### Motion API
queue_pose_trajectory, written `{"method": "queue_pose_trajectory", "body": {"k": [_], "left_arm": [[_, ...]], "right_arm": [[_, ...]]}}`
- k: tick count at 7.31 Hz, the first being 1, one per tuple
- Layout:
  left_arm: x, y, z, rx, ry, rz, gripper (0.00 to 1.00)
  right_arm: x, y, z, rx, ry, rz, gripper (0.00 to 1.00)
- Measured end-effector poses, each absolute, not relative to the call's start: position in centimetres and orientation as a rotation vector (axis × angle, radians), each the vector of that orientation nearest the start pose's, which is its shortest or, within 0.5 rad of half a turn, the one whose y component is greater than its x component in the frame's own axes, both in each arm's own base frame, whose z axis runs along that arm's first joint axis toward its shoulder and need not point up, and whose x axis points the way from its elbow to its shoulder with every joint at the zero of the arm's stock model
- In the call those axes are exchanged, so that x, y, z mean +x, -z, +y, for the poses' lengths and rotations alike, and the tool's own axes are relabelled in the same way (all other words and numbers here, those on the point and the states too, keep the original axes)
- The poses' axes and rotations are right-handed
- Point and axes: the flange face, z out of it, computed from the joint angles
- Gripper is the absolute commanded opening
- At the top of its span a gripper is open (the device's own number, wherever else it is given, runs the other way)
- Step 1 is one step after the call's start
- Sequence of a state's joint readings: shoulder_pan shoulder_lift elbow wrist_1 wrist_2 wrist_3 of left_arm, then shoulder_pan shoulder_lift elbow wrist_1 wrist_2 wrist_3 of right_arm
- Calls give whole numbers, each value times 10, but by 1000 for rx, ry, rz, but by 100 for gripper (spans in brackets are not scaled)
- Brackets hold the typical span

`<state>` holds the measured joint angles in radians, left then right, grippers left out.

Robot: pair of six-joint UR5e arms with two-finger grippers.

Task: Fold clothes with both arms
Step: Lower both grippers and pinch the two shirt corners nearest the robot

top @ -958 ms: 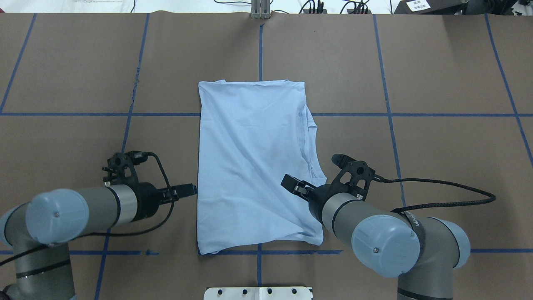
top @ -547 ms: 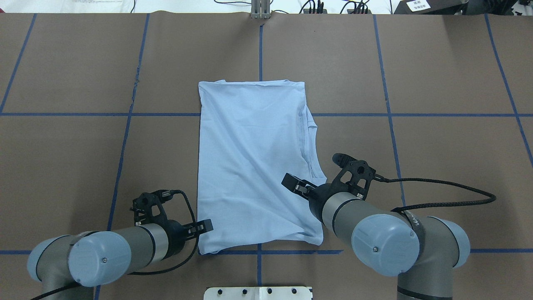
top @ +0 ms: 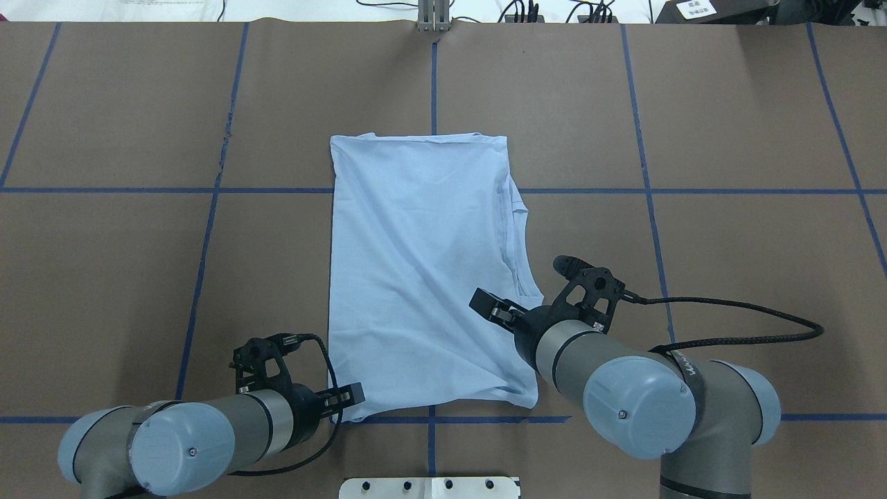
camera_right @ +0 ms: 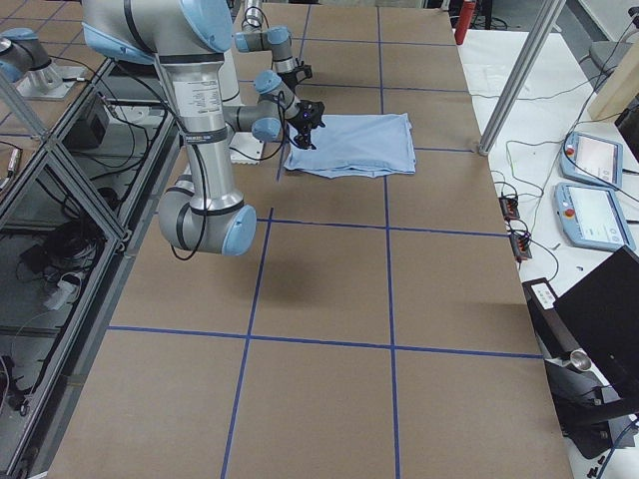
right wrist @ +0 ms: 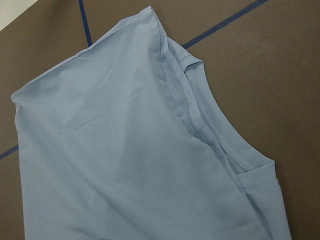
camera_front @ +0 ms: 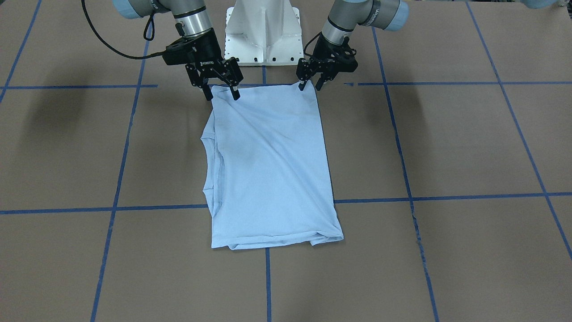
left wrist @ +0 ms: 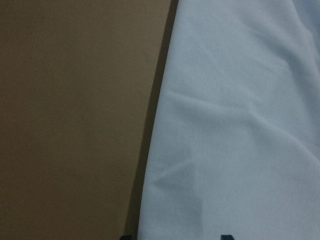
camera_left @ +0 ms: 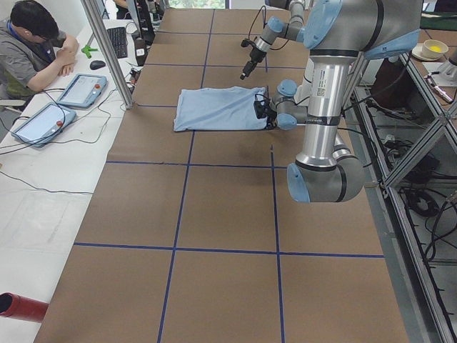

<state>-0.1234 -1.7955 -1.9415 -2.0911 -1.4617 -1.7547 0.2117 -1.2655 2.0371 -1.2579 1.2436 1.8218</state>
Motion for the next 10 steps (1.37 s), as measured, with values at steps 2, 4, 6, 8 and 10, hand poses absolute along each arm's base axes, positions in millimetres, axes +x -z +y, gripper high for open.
{"method": "queue_pose_trajectory", "body": {"k": [2,4,6,8,10], "left_arm": [[536,-308,-203,54,320,1125,64],[539,-309,-200,50,315,1123,55],[541,-307,-199,50,315,1126,19],[541,-307,-199,49,315,1126,0],[542,-306,-198,50,312,1127,0]], "right_arm": [[-493,-252,-275,274,-596,-1094,96],[-494,-252,-275,274,-598,-1094,96],[-494,-252,-275,273,-599,-1093,96],[-499,-257,-275,276,-604,-1083,71],[-511,-268,-276,217,-716,-1074,69]]}}
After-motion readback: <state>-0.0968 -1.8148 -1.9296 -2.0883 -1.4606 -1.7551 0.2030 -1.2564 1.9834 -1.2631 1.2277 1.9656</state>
